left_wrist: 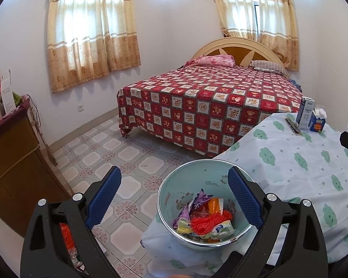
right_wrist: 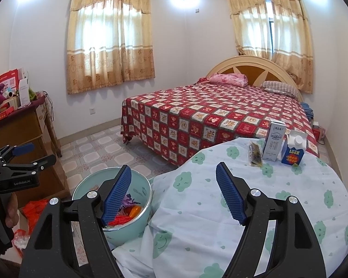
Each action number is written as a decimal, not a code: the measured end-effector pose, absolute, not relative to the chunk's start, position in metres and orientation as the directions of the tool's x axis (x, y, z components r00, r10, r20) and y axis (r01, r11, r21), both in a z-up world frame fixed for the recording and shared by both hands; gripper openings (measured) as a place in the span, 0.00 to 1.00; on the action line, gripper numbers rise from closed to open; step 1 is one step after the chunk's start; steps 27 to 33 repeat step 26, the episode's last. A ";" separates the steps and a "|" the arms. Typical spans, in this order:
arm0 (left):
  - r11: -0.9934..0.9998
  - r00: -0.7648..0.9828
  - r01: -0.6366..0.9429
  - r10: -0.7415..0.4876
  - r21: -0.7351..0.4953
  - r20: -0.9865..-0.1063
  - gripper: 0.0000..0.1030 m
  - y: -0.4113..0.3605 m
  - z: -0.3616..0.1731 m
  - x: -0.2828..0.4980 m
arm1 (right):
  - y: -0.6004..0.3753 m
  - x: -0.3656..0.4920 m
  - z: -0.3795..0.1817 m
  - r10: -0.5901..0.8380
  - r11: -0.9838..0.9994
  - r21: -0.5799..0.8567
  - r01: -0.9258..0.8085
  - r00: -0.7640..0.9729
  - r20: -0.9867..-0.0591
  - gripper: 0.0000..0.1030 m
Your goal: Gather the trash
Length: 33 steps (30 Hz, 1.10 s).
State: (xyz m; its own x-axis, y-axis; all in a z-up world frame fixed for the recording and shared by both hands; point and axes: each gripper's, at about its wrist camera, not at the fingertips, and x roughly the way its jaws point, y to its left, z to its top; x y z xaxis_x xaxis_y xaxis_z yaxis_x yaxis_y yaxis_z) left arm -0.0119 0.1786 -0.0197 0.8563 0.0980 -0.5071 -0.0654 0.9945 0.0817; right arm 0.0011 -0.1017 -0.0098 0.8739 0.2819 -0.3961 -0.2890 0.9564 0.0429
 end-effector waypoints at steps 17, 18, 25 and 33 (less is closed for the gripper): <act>0.993 0.846 -0.081 0.116 0.089 -0.520 0.94 0.181 -0.022 -0.009 | -0.108 0.001 -0.013 0.268 0.960 0.038 -0.276 0.877 -0.399 0.74; 0.993 0.846 -0.078 0.113 0.088 -0.521 0.94 0.181 -0.022 -0.009 | -0.110 0.002 -0.015 0.261 0.962 0.036 -0.269 0.878 -0.400 0.74; 0.997 0.843 -0.061 0.080 0.053 -0.532 0.94 0.180 -0.025 -0.008 | -0.168 0.030 -0.034 0.109 0.993 0.013 -0.116 0.879 -0.465 0.79; 0.997 0.841 -0.059 0.076 0.048 -0.536 0.94 0.180 -0.027 -0.008 | -0.191 0.043 -0.043 0.059 0.998 0.011 -0.063 0.862 -0.503 0.80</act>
